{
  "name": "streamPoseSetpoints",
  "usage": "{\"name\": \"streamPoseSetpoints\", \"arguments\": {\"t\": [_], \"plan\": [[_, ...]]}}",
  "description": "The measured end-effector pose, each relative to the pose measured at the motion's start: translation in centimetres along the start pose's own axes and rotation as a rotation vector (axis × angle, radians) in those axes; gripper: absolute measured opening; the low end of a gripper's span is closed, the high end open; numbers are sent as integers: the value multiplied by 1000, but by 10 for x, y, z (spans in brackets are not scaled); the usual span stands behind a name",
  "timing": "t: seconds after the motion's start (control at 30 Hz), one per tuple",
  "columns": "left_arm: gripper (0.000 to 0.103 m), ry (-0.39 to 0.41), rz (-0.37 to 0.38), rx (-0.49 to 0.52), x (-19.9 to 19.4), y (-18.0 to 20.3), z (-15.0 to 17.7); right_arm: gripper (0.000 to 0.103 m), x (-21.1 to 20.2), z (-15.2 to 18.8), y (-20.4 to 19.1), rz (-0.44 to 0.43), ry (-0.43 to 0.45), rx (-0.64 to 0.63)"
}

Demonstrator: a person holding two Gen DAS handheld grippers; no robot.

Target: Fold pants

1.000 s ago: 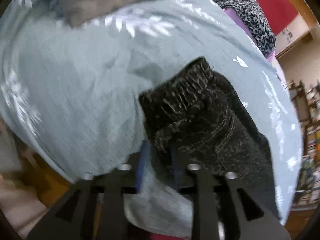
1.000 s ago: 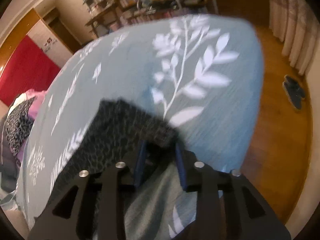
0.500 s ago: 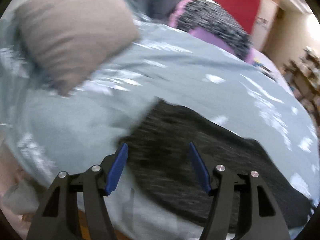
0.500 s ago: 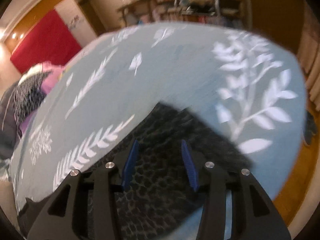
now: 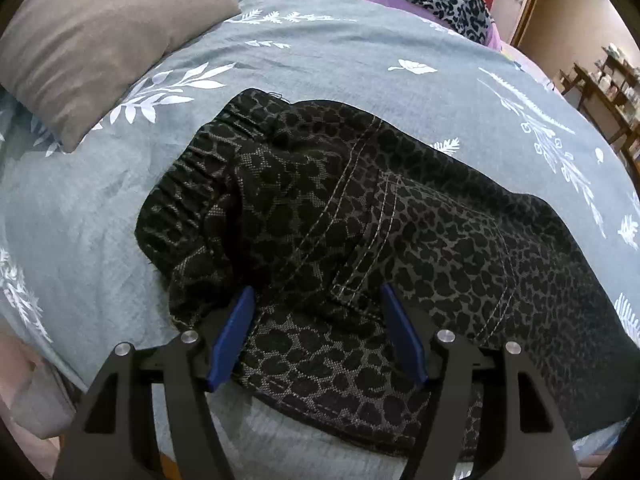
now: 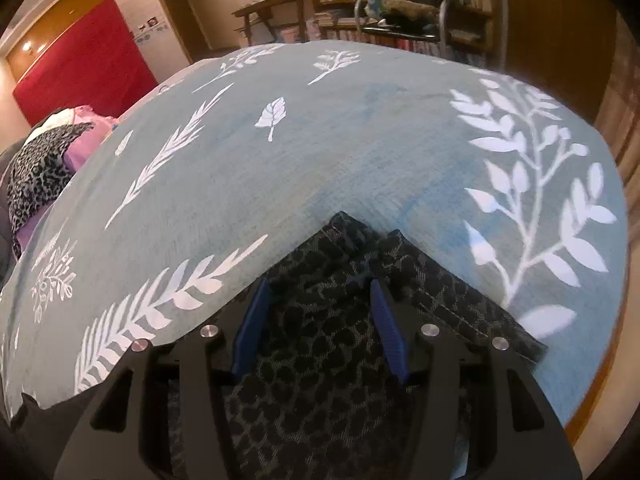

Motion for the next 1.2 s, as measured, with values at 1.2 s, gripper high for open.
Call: {"name": "streamPoseSetpoints", "arguments": {"t": [1.2], "plan": [[78, -14, 209, 575, -29, 245, 66, 57, -65, 88, -79, -277, -54, -91]]}}
Point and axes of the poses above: each gripper's, at about its wrist camera, not at the fingertips, and x roughly the way its jaws point, y to its right, z to its underside, the point moved 10 cm from there along x, roughly the way its jaws point, and after that the axes turned 5 degrees about x, right-handed, at the moved point
